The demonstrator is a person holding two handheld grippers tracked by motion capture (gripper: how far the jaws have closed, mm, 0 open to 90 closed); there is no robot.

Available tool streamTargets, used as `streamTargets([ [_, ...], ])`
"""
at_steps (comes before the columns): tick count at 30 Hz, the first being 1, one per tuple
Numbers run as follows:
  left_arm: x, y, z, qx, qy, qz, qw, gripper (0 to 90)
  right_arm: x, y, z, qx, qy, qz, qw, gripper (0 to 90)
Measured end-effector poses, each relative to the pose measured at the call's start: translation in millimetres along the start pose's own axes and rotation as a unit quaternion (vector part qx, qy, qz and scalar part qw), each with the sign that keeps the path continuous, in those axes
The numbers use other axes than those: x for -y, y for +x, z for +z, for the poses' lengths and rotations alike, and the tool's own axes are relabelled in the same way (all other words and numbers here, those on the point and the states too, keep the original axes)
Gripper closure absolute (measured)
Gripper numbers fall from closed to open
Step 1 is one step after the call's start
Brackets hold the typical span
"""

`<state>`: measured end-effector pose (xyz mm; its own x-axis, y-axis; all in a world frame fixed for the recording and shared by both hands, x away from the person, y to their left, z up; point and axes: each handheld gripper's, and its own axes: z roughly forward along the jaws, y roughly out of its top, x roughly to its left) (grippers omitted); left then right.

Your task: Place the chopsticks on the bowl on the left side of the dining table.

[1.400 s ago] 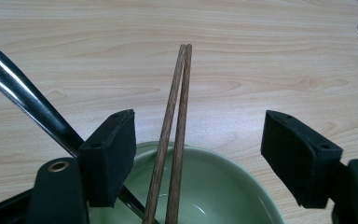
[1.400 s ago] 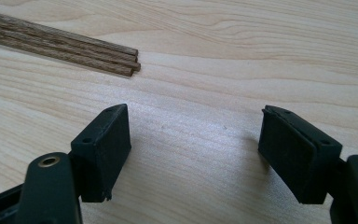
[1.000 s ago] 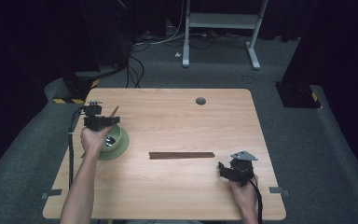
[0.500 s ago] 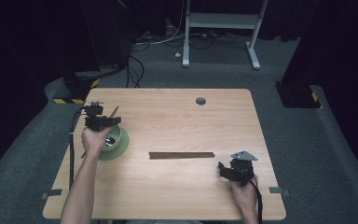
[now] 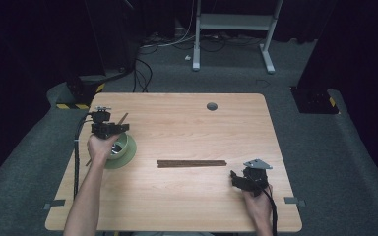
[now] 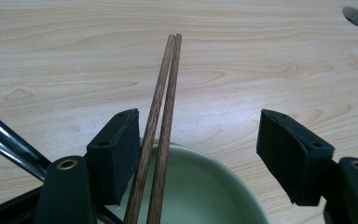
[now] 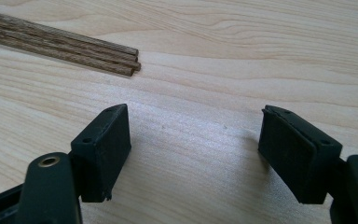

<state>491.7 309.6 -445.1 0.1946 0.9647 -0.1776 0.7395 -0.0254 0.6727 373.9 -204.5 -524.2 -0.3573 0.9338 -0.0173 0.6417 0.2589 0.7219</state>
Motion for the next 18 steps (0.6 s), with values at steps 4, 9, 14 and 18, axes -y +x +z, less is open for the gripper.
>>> streamTargets([
  [4,0.7,-1.3,0.5,0.003,0.004,0.003,1.0000,30.9,0.0,0.0,0.0,0.000,0.000,0.000,1.0000,24.6],
  [9,1.3,-4.1,1.2,0.004,0.009,0.013,0.9999,31.6,0.0,0.0,0.0,0.000,0.000,0.000,1.0000,24.6],
  [14,2.0,-6.3,1.5,0.008,0.014,0.019,0.9997,32.3,0.0,0.0,0.0,0.000,0.000,0.000,1.0000,24.6],
  [18,2.3,-7.3,1.4,0.009,0.016,0.022,0.9996,33.3,0.0,0.0,0.0,0.000,0.000,0.000,1.0000,24.6],
])
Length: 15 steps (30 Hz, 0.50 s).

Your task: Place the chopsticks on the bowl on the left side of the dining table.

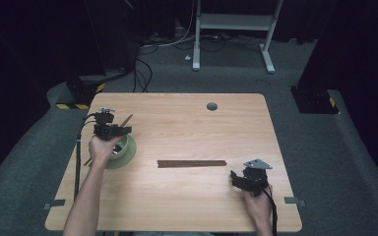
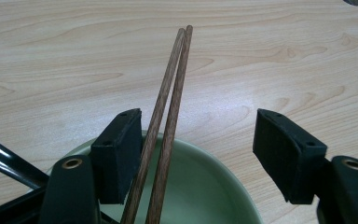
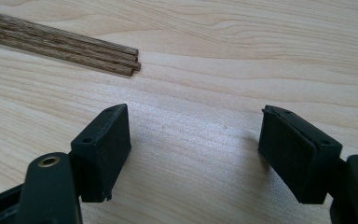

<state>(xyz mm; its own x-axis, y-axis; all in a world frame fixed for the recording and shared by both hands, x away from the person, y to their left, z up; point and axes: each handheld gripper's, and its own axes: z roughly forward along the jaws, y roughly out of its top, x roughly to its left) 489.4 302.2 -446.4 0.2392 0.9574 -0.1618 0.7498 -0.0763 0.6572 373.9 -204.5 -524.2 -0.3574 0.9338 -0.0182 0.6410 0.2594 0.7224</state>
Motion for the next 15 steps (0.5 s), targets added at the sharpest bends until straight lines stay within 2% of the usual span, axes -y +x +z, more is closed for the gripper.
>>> streamTargets([
  [15,1.6,-6.9,0.4,0.007,0.009,0.015,0.9998,35.0,0.0,0.0,0.0,0.000,0.000,0.000,1.0000,24.6],
])
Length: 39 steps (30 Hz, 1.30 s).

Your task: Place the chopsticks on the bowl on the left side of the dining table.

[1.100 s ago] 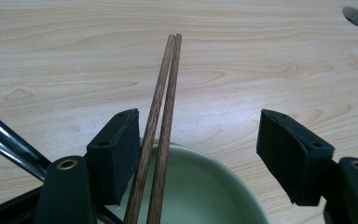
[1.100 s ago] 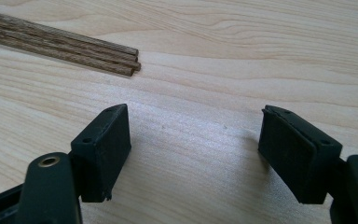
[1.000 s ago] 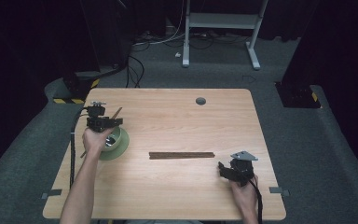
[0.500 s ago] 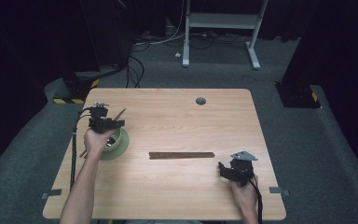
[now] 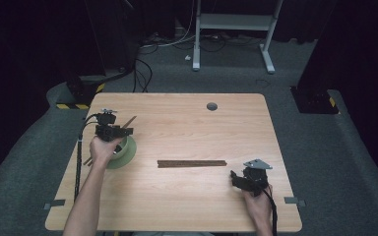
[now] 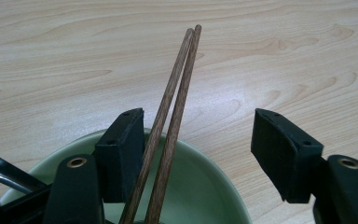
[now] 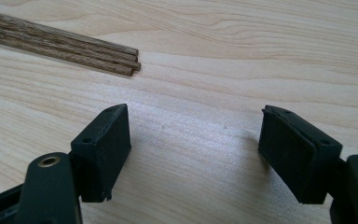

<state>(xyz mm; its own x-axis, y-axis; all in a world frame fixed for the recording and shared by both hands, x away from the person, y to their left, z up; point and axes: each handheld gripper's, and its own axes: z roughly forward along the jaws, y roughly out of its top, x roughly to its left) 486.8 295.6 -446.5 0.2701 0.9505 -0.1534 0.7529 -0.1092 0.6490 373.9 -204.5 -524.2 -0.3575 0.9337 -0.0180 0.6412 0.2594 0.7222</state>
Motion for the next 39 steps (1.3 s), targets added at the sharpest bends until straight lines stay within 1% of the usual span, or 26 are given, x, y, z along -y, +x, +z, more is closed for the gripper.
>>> streamTargets([
  [4,0.7,-2.9,0.2,0.002,0.004,0.005,1.0000,35.4,0.0,0.1,0.0,0.000,0.000,0.001,1.0000,24.6],
  [7,1.2,-5.9,0.1,-0.001,0.007,0.015,0.9999,35.8,0.0,0.0,0.0,0.000,0.000,0.000,1.0000,24.6],
  [12,2.0,-8.8,-0.4,0.001,0.007,0.019,0.9998,36.4,0.0,0.0,0.0,0.000,0.000,0.000,1.0000,24.6],
  [13,2.8,-9.1,-0.7,0.007,0.004,0.018,0.9998,37.2,0.0,0.0,0.0,0.000,0.000,0.000,1.0000,24.6],
  [20,9.6,-7.5,-2.0,0.014,0.004,0.013,0.9998,39.5,0.0,0.0,0.0,0.000,0.000,0.000,1.0000,24.6],
  [24,11.8,-8.7,-3.9,0.018,0.002,0.017,0.9997,40.1,0.0,0.0,0.0,0.000,0.000,0.000,1.0000,24.6],
  [30,12.9,-12.8,-4.1,0.022,0.008,0.029,0.9993,40.2,0.0,0.0,0.0,0.000,0.000,0.000,1.0000,24.6],
  [39,13.6,-17.7,-4.9,0.026,0.011,0.037,0.9989,40.2,0.0,0.0,0.0,0.000,0.000,0.000,1.0000,24.6],
])
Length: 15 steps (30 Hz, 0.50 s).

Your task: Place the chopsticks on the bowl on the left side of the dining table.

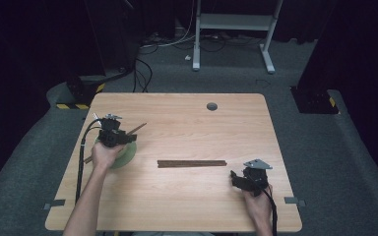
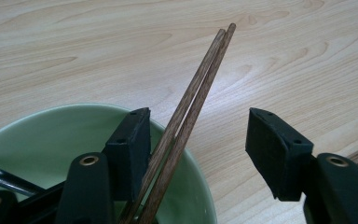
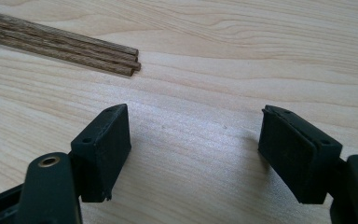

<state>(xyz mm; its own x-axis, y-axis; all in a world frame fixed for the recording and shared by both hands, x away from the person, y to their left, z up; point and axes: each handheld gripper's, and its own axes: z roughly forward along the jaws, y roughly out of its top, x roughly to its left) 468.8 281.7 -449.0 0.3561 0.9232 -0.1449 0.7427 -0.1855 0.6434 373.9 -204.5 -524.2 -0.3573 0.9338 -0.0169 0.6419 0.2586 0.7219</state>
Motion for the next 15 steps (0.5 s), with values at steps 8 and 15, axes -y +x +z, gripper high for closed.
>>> streamTargets([
  [8,1.4,-2.6,-2.4,0.002,-0.004,0.002,1.0000,39.7,0.0,0.0,0.0,0.000,0.000,0.000,1.0000,24.6],
  [15,2.8,-1.4,-13.6,-0.007,-0.024,-0.004,0.9997,36.9,0.0,0.0,0.0,0.000,0.000,0.000,1.0000,24.6],
])
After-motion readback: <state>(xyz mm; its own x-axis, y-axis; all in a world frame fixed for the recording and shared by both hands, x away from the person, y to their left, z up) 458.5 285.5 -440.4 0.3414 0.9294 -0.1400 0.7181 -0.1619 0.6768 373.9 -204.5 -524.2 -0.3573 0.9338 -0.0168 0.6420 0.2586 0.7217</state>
